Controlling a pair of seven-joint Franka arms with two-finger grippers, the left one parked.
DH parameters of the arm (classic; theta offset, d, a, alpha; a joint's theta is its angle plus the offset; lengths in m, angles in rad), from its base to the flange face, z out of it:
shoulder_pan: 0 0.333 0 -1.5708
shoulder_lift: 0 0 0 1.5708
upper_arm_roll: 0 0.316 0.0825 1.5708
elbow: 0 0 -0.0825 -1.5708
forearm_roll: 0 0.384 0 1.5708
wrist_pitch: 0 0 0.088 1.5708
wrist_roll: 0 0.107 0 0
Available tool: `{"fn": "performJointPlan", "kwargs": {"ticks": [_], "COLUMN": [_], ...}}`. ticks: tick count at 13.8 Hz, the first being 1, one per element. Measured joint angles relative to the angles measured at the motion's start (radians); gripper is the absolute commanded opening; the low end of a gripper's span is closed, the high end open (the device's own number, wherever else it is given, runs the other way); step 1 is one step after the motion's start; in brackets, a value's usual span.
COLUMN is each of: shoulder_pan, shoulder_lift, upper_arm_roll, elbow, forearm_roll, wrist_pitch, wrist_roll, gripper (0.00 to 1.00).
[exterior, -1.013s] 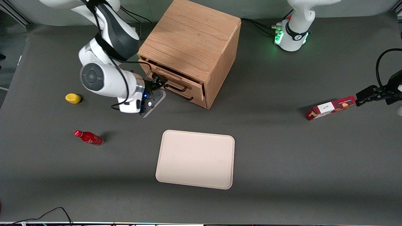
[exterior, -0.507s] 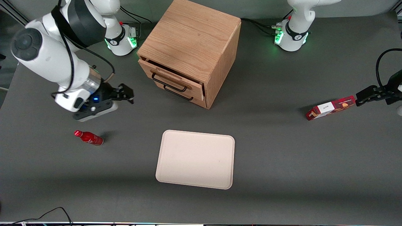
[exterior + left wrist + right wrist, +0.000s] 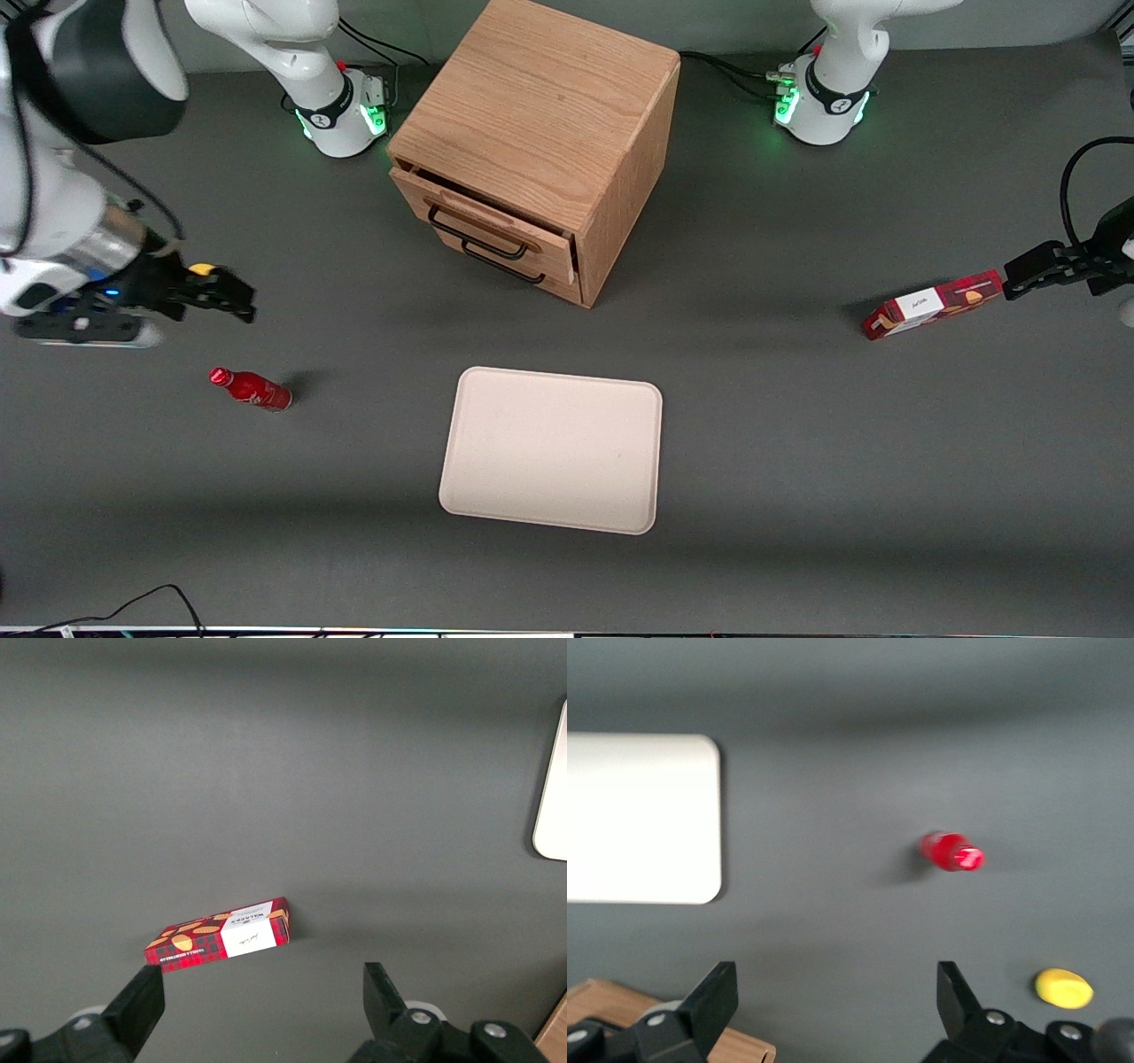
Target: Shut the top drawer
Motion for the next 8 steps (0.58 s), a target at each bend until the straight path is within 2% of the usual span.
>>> {"fn": "performJointPlan", "kwargs": {"ticks": [3, 8], "shoulder_pan": [0.026, 0.038], "shoulder_lift": [-0.037, -0.066], "upper_arm_roll": [-0.091, -0.183], "elbow": [0.006, 0.002], "forearm_roll": [0.0, 0.001], "wrist_pitch": [-0.024, -0.07], "wrist_roll": [0.004, -0.006], "gripper": [1.0, 1.0]}}
